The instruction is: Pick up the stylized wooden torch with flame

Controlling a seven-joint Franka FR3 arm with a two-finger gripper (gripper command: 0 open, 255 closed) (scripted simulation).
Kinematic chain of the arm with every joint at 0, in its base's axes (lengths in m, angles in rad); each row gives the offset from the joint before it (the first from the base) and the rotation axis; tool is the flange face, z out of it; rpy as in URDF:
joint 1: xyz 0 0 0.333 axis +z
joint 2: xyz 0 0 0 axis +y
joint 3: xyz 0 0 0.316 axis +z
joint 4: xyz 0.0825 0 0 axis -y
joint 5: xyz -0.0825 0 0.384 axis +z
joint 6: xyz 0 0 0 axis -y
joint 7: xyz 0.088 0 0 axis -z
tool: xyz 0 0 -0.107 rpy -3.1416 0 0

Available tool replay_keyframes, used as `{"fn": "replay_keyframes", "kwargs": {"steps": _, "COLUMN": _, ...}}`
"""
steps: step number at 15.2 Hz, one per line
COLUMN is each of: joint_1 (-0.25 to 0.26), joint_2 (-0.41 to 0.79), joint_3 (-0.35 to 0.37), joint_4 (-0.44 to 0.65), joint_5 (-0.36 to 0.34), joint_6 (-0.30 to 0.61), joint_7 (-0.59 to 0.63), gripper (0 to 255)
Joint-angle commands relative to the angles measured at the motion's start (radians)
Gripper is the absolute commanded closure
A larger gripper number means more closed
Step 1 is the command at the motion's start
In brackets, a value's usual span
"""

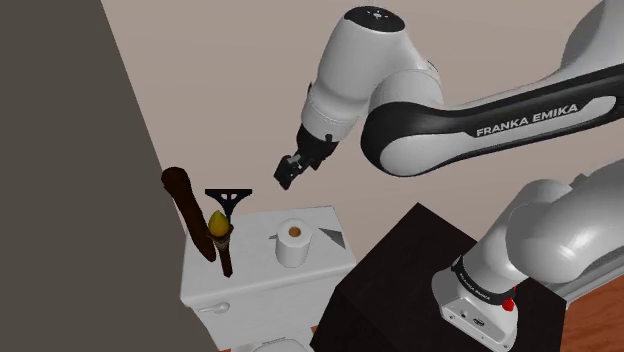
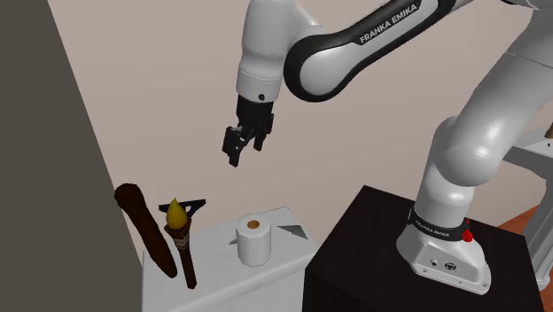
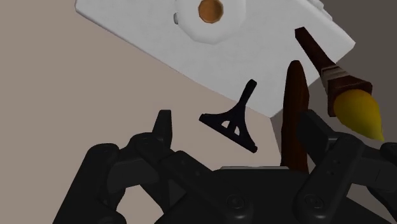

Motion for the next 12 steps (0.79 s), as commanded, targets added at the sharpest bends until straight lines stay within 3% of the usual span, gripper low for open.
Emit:
{"fn": "replay_keyframes", "kwargs": {"steps": 1, "joint_1": -0.017, "joint_2": 0.073, "joint_3": 0.053, "joint_4": 0.026, "joint_5": -0.056, "joint_6": 0.051, "joint_7": 0.062, "gripper": 0}}
{"fn": "replay_keyframes", "kwargs": {"steps": 4, "joint_1": -0.044, "joint_2": 0.188, "joint_3": 0.128, "joint_4": 0.082, "joint_5": -0.178, "joint_6": 0.096, "joint_7": 0.174, "gripper": 0}}
{"fn": "replay_keyframes", "kwargs": {"steps": 7, "joint_1": -0.055, "joint_2": 0.319, "joint_3": 0.185, "joint_4": 0.153, "joint_5": -0.343, "joint_6": 0.116, "joint_7": 0.311, "gripper": 0}}
{"fn": "replay_keyframes", "kwargs": {"steps": 9, "joint_1": -0.041, "joint_2": 0.414, "joint_3": 0.202, "joint_4": 0.21, "joint_5": -0.466, "joint_6": 0.112, "joint_7": 0.406, "gripper": 0}}
{"fn": "replay_keyframes", "kwargs": {"steps": 12, "joint_1": 0.024, "joint_2": 0.551, "joint_3": 0.188, "joint_4": 0.304, "joint_5": -0.632, "joint_6": 0.087, "joint_7": 0.527, "gripper": 0}}
